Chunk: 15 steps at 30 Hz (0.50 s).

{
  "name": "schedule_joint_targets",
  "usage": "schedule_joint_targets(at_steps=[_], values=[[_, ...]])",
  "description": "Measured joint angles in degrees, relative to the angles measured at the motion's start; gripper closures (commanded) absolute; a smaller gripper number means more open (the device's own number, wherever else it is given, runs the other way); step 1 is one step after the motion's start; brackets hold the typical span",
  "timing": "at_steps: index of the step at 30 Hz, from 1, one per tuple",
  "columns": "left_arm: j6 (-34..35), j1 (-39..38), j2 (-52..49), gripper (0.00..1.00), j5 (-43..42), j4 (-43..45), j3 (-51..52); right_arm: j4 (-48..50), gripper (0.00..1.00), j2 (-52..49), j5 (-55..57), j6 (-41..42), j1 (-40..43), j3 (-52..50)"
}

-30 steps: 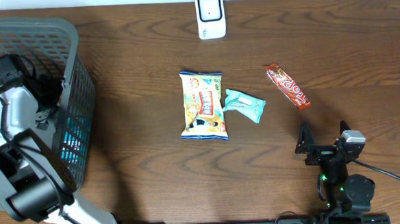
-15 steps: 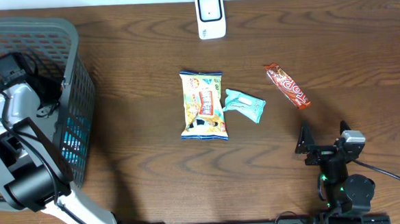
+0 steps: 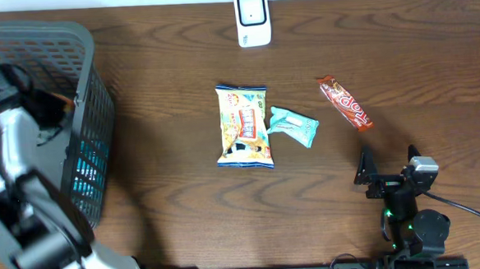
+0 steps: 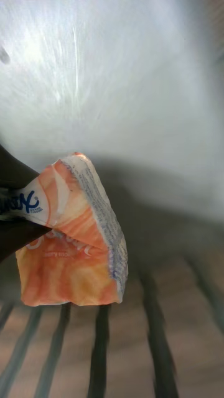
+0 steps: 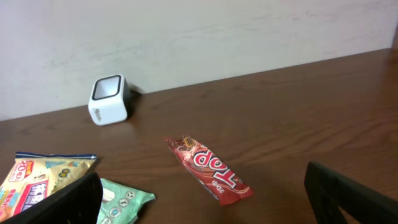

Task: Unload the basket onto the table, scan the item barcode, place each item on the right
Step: 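Lift the orange tissue pack out and present it to the scanner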

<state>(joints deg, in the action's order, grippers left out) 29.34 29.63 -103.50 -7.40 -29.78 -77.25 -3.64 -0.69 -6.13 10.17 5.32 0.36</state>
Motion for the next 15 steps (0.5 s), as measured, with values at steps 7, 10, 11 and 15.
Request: schedule_joint_targets(at_steps=[7,10,11,15], values=[[3.2,1.2,26.2,0.93,-0.2,-2.8,-0.1,0.0,0.01,0.0,0.0,0.0,0.0,0.0],[4.1,-0.9,34.3,0.93,-0.3,-5.3,-0.2,0.0,0.01,0.0,0.0,0.0,0.0,0.0],[4.3,-2.1,36.5,0.93,-0.4,-6.4,-0.3,0.0,0.01,0.0,0.0,0.0,0.0,0.0],[4.8,-8.8,42.0,0.93,-0.5,-11.0,-0.3,0.0,0.01,0.0,0.0,0.0,0.0,0.0]])
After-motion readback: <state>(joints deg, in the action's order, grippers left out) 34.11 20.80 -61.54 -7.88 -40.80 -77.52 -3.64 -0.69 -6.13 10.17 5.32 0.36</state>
